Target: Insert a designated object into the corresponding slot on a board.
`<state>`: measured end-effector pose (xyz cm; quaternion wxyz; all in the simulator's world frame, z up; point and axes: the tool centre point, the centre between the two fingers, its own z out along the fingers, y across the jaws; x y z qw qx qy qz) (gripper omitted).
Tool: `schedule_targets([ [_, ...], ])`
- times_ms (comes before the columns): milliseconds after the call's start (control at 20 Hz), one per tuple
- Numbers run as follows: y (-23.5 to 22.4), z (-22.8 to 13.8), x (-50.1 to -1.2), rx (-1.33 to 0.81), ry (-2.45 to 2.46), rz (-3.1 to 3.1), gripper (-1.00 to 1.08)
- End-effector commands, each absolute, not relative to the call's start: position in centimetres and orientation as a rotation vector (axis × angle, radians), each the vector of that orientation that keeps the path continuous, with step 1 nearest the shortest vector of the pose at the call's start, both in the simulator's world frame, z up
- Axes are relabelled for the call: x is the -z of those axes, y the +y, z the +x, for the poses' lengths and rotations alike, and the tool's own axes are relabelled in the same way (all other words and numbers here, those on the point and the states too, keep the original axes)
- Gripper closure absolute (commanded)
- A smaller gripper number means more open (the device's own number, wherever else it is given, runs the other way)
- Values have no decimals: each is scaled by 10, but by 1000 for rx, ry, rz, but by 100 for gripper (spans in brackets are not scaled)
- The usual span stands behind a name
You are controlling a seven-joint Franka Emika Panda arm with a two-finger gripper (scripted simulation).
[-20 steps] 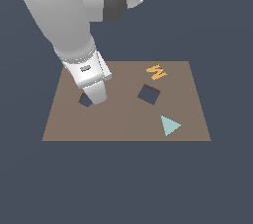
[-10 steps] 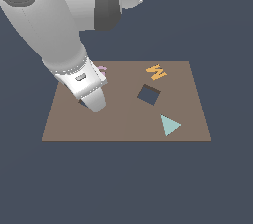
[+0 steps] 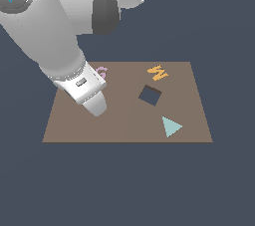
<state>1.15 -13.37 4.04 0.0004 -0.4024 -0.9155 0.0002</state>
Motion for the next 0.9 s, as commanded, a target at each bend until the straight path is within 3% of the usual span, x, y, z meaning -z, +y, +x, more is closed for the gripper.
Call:
schedule_targets([
  [0, -134, 12, -40, -1, -2875, -1264, 108],
  [350, -133, 13, -31, 0, -2880, -1258, 108],
  [400, -133, 13, -31, 0, -2880, -1258, -92],
  [850, -133, 13, -31, 0, -2880, -1258, -92],
])
